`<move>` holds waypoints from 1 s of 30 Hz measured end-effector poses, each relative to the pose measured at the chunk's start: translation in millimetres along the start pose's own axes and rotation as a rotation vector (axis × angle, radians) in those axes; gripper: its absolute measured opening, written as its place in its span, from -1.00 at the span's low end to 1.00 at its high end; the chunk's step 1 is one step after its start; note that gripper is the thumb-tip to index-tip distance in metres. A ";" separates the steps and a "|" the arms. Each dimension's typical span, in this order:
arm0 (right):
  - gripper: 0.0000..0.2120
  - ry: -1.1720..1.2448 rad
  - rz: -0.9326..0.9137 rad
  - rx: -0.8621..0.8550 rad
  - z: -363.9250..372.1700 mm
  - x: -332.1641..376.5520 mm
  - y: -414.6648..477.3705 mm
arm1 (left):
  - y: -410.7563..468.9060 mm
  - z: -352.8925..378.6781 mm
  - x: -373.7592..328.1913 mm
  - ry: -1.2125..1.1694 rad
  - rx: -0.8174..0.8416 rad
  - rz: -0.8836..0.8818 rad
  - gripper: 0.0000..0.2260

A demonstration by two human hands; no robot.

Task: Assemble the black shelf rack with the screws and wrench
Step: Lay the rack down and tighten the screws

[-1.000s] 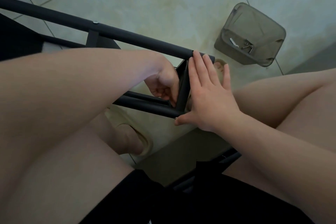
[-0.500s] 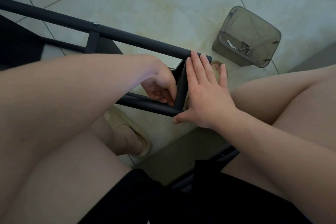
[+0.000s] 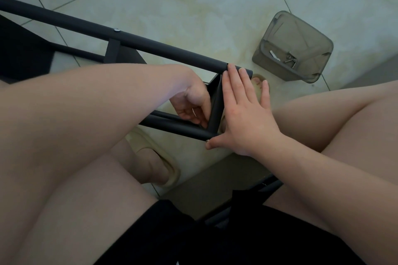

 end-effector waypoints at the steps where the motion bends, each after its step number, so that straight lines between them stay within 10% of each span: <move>1: 0.49 -0.001 -0.002 -0.002 0.8 0.6 -1.0 | 1.0 0.8 -0.4 0.012 -0.006 -0.004 -0.92; 30: 0.58 0.003 -0.034 -0.007 -2.2 -5.2 7.0 | 2.3 0.0 3.1 -0.022 0.007 0.023 -0.87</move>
Point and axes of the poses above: each hand's wrist, its own y-axis towards the middle knuckle, its own z-axis out of the palm, x = y × z, the point moved 1 cm from there along y, towards the middle knuckle, and after that the axes turned 4 degrees about y, right-handed, at the moved point
